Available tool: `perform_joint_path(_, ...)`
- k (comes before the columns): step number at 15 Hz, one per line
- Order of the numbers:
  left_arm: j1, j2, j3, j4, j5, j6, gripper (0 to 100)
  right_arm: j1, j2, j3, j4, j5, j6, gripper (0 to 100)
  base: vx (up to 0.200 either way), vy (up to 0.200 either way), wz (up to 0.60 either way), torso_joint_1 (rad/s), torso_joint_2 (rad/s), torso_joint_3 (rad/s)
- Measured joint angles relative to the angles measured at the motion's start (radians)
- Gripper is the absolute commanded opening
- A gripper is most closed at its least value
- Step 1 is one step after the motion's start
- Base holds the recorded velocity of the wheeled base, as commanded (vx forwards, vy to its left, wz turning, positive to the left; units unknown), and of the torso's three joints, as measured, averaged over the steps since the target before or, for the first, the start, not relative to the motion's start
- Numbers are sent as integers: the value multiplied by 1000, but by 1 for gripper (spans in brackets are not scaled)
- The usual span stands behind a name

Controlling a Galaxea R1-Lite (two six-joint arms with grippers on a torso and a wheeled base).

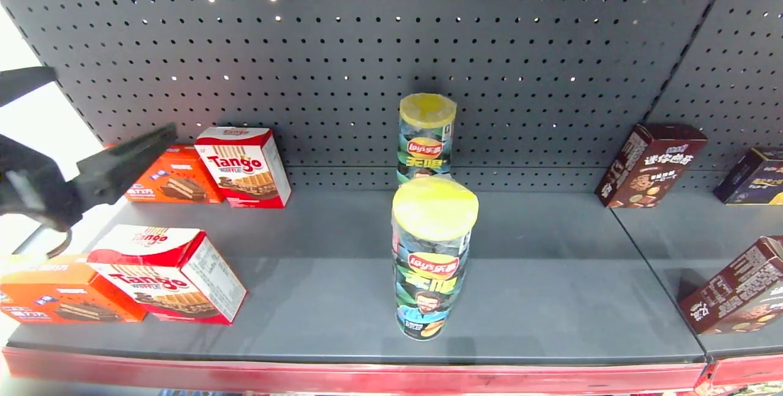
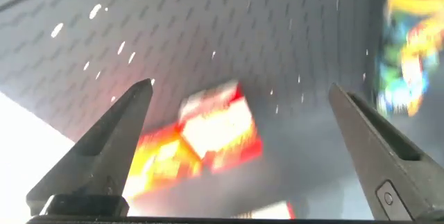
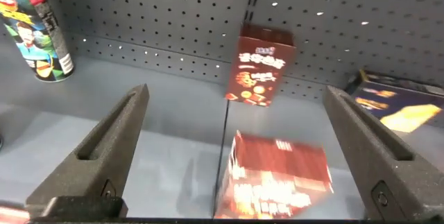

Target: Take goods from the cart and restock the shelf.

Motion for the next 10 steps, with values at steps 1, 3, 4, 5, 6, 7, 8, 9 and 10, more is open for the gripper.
perform_joint_path(1, 1, -86, 13, 95, 13, 0, 100, -2, -38, 31, -1, 1, 1, 100, 0, 0, 0, 0, 0, 0)
perform_joint_path(3, 3, -246, 30, 260, 32, -9, 100, -1, -93, 77, -3, 2, 2, 100, 0, 0, 0, 0, 0, 0)
perform_joint_path(4, 4, -323, 40, 324, 36, -23, 100, 1, -125, 104, -2, 1, 3, 100, 0, 0, 0, 0, 0, 0)
perform_joint_path(5, 4, -400, 56, 376, 40, -41, 100, 0, -157, 131, -1, 0, 4, 100, 0, 0, 0, 0, 0, 0)
perform_joint_path(6, 5, -465, 86, 403, 41, -56, 100, -2, -183, 155, 0, -1, 4, 100, 0, 0, 0, 0, 0, 0)
perform_joint_path(7, 8, -523, 124, 421, 42, -66, 100, -3, -212, 182, 0, -1, 5, 100, 0, 0, 0, 0, 0, 0)
perform_joint_path(8, 16, -575, 168, 426, 43, -74, 100, -4, -240, 207, 0, -3, 6, 100, 0, 0, 0, 0, 0, 0)
perform_joint_path(9, 29, -614, 209, 428, 43, -86, 100, -7, -265, 231, 0, -6, 7, 100, 0, 0, 0, 0, 0, 0)
perform_joint_path(10, 48, -657, 260, 430, 43, -105, 100, -11, -296, 264, 2, -10, 7, 100, 0, 0, 0, 0, 0, 0)
